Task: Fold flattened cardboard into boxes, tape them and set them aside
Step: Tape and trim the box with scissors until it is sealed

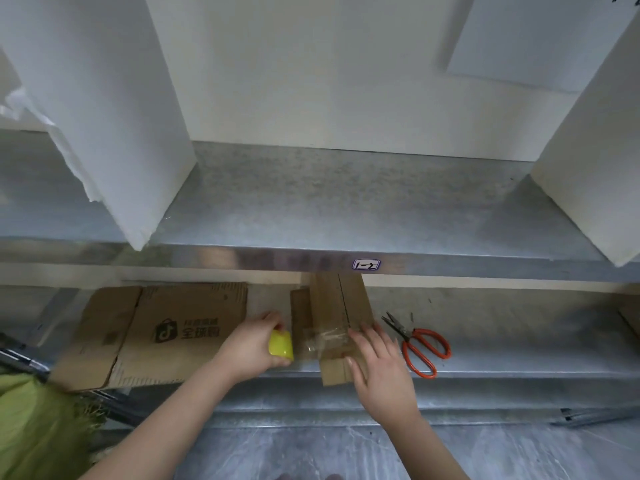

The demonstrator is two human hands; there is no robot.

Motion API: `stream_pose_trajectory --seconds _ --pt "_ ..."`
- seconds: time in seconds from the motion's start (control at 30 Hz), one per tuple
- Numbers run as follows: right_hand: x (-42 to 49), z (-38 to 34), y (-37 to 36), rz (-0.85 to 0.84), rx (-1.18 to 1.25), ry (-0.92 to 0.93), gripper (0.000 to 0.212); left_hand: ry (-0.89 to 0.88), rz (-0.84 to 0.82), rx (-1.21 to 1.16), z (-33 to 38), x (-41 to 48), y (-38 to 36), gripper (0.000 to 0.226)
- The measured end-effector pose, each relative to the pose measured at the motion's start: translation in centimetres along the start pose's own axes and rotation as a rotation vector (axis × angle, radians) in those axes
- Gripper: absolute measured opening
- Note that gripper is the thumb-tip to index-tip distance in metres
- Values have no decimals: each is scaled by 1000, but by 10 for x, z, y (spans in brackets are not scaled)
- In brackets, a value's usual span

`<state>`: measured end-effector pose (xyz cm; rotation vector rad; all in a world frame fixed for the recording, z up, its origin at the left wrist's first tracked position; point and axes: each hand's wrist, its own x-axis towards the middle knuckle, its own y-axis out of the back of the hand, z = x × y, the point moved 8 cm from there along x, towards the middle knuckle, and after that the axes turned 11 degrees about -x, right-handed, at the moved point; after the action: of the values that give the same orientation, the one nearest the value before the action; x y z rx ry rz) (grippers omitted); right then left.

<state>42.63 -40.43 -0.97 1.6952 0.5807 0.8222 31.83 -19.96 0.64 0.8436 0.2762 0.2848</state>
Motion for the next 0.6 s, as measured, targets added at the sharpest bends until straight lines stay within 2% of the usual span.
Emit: stream_pose_trajectory --seconds 0.17,0.27,0.43,0.6 --pt "5 -12 22 44 -91 49 41 -32 33 -49 26 -12 0 51" --pt "6 -31 37 94 -39 106 38 -59 74 -55 39 -21 7 50" --pt "3 -76 52 43 230 125 36 -128 135 -10 57 -40 17 44" --pt "0 -98 46 -58 601 -40 27 -126 178 13 66 -58 21 35"
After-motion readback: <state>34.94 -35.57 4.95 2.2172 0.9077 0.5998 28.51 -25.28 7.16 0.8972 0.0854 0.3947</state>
